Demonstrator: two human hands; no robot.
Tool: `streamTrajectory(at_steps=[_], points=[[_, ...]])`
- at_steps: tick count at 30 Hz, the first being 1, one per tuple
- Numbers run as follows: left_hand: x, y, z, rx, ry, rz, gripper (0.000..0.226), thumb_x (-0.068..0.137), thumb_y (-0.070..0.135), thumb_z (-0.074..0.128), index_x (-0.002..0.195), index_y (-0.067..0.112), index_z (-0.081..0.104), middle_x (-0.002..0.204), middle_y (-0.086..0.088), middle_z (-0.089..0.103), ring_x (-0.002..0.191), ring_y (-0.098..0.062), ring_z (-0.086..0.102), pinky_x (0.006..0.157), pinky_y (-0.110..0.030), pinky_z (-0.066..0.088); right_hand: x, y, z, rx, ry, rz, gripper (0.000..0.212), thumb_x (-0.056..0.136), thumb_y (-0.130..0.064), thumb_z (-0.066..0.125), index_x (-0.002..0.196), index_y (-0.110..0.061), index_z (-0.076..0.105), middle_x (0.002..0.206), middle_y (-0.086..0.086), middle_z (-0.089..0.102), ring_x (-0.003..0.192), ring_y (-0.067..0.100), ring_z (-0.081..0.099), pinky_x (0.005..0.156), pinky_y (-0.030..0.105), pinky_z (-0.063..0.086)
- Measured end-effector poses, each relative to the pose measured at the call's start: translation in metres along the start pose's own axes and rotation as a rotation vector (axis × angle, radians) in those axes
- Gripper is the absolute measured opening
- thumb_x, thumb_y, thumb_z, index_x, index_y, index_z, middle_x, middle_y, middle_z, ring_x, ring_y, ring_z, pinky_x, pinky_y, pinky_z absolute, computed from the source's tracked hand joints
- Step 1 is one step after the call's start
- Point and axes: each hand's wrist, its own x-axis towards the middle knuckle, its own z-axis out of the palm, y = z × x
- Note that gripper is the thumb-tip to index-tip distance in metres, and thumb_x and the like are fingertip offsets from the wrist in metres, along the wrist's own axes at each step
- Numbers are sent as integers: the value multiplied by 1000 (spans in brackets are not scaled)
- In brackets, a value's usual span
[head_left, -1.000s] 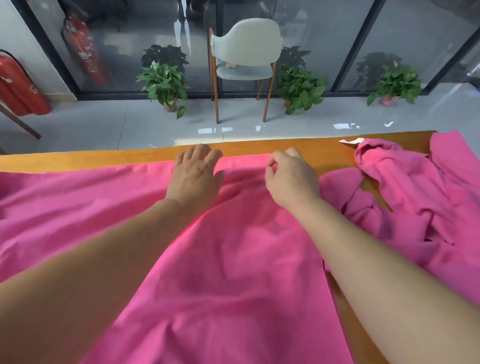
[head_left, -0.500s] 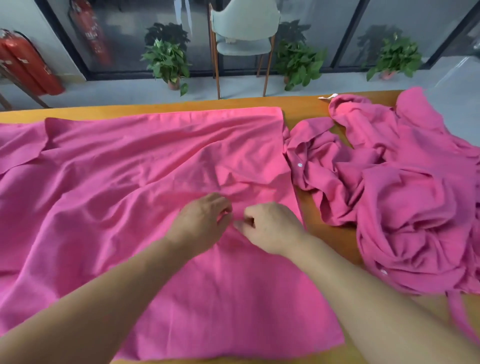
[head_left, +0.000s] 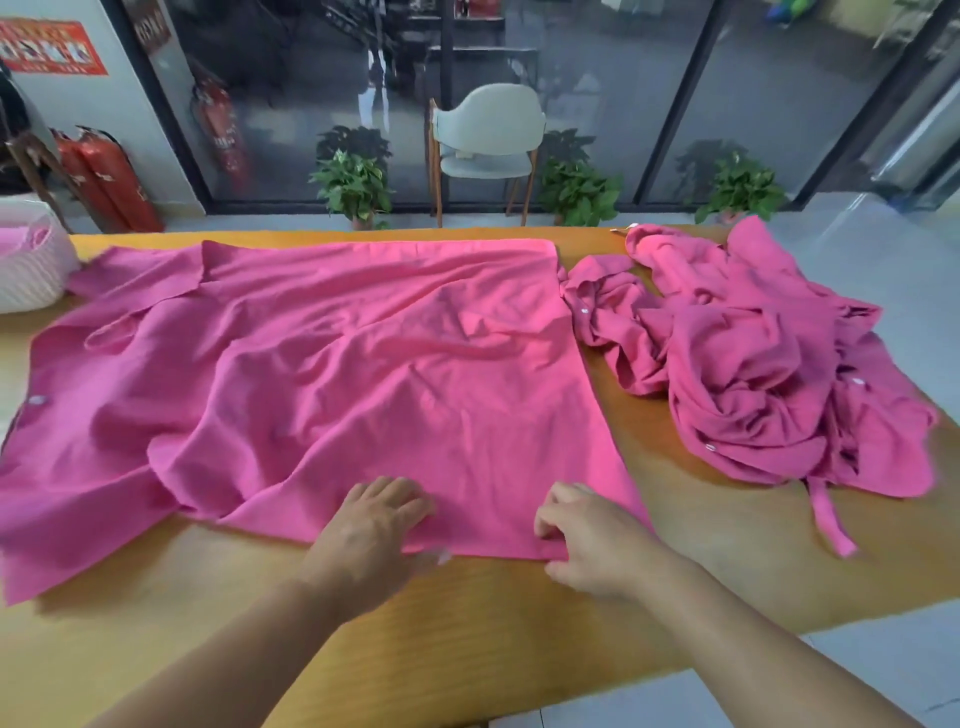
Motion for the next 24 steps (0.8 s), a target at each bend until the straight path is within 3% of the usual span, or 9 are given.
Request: streamTrajectory(at_steps=[2,3,5,7,10,13,18,21,24], points=[[-13,-5,3,70,-54,-2,63,75,69,42,117,30,67,119,12,56,115,-11,50,106,-30,32,-6,-3,5,-69,34,9,12,82,-16,58,91,-24,61,94,-11,47,98,15,50,78,30,40],[-14,-9,6,109,-38,13,56,76,63,42,111,30,69,114,12,58,110,-12,55,104,-27,32,-6,-3,7,-91,45,17,14,83,-13,54,90,-22,62,92,-10,48,97,16,52,76,30,37],[-17,-10,3,162,-1,4,35,77,50,42,87,32,71,91,15,61,86,-9,62,88,-24,38,-9,-7,9,-124,68,30,14,81,-11,53,86,-22,61,88,-9,50,92,18,53,74,31,37],[-16,-7,-1,203,35,14,31,82,43,38,72,31,64,74,16,57,71,-7,61,73,-25,45,-15,-6,10,-139,93,37,12,76,-11,52,78,-23,54,81,-10,49,82,15,48,69,30,33],[-25,5,-4,37,-19,-12,34,91,42,33,85,24,60,85,11,58,84,-10,57,77,-24,42,-28,0,10,-177,48,107,14,70,-10,50,73,-23,47,78,-9,47,76,14,43,63,32,28],[-36,19,-4,-80,-33,-24,21,95,37,49,86,23,59,86,11,54,86,-10,54,75,-20,35,-32,10,11,-173,-107,224,12,66,-9,47,68,-21,44,77,-8,51,75,17,51,58,31,33],[-56,-21,-20,-164,384,-223,12,86,28,62,76,24,59,74,15,52,68,-4,50,68,-25,43,-5,-9,-11,-174,-265,258,13,71,-12,50,69,-20,60,81,-5,69,76,14,65,67,32,53],[-72,-60,-47,-89,647,-435,5,86,19,63,89,18,65,90,6,60,83,-17,56,75,-37,49,31,-56,-25,-92,-205,151,14,75,-18,52,67,-27,60,80,-10,68,77,10,64,74,33,56],[-96,-93,-67,-138,891,-905,37,83,11,69,119,9,60,118,-14,53,113,-34,49,100,-47,39,71,-112,-27,-6,-44,12,15,81,-18,54,79,-27,67,86,-10,70,83,12,64,79,31,52]])
